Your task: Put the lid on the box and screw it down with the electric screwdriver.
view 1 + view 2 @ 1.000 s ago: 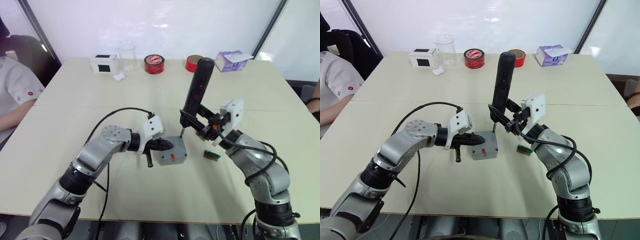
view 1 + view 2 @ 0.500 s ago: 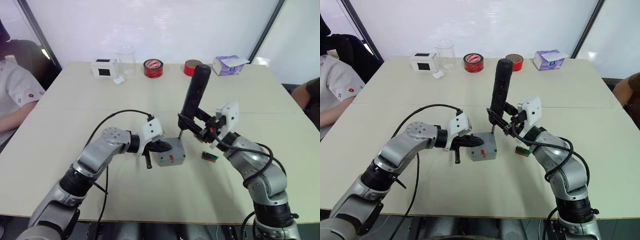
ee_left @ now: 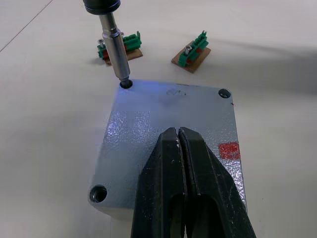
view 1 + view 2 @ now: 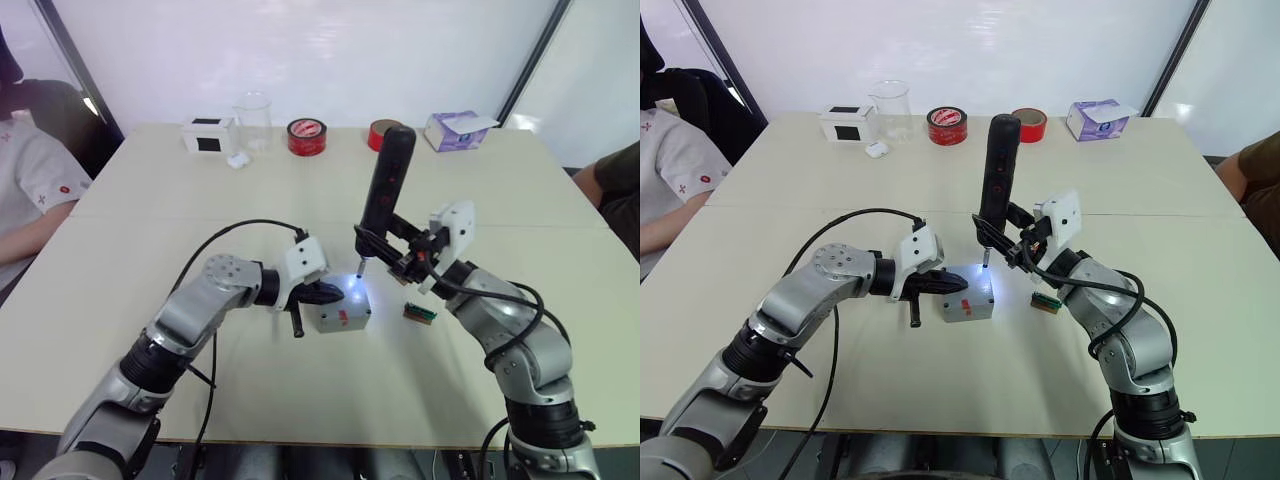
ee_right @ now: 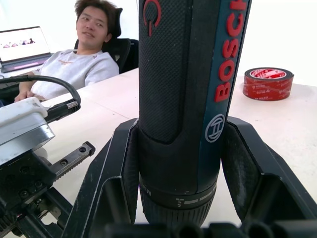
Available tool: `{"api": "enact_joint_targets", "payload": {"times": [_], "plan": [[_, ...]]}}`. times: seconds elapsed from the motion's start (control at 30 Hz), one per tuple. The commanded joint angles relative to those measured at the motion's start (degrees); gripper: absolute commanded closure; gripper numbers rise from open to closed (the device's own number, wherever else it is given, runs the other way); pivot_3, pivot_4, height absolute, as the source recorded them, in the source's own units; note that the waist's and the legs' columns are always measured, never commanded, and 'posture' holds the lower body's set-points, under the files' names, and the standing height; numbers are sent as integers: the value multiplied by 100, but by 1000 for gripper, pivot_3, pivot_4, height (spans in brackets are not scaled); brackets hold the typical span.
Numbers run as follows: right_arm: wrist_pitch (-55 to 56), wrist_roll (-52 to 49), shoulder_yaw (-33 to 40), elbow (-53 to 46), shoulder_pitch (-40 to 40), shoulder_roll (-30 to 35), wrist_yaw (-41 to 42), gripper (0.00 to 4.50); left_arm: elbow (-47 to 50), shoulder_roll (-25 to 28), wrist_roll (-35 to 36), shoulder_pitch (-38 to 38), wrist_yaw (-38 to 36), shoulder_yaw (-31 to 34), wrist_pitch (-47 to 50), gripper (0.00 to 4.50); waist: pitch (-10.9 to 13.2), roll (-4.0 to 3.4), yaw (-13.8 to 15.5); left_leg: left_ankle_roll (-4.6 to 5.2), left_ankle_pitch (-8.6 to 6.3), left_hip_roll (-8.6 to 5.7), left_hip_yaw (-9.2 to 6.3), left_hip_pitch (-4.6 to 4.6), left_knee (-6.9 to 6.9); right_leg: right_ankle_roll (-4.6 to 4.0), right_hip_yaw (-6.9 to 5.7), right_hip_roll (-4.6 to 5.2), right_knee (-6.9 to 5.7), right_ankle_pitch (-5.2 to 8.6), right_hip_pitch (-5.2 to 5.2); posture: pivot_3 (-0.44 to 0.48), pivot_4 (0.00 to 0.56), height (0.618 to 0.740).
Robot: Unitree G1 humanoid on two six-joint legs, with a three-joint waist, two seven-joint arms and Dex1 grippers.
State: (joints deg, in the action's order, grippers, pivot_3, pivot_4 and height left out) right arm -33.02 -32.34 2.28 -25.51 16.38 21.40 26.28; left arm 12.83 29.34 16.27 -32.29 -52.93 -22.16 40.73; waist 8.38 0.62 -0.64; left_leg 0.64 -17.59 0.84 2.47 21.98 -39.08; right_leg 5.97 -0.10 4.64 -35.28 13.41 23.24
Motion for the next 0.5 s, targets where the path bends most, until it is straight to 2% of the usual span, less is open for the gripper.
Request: {"api": "enact_joint_targets", "payload": {"times": [0.03,0.17,0.27,0.33,0.43,0.5], "plan": [[-387,-492,309,-202,297,91,-25,2669,-65,36,-82,22,-14,-64,70,4500,2,-2,0,0,0,0,0,1,0,0,0,1,0,0,2,0,150,740],[-976,-1298,1033,-358,1045,340,-319,2669,-41,51,-84,59,-19,-54,73,4500,13,-14,2,0,0,0,0,29,-1,0,0,5,-3,-1,28,0,150,740],[-1857,-1738,1670,48,1883,672,-1222,2669,24,41,-112,70,3,-62,48,4500,19,-23,1,0,1,0,1,39,-2,15,0,6,-4,-10,39,0,150,740],[-2424,-2073,1981,328,2270,966,-1533,2669,125,2,-77,60,57,21,13,4500,20,-22,15,0,1,0,1,41,-3,14,0,9,-4,-10,41,0,150,740],[-3183,-2448,2354,695,2521,1345,-1856,2669,237,-322,346,-3,294,574,138,4500,20,-22,34,0,0,0,-4,45,0,-1,-6,12,6,-1,37,0,150,740],[-3698,-2437,2537,1004,2557,1668,-2119,2669,338,-838,439,-102,1036,1190,20,4500,23,-22,28,4,-2,-1,0,55,-1,2,-4,16,9,-3,43,0,150,740]]}}
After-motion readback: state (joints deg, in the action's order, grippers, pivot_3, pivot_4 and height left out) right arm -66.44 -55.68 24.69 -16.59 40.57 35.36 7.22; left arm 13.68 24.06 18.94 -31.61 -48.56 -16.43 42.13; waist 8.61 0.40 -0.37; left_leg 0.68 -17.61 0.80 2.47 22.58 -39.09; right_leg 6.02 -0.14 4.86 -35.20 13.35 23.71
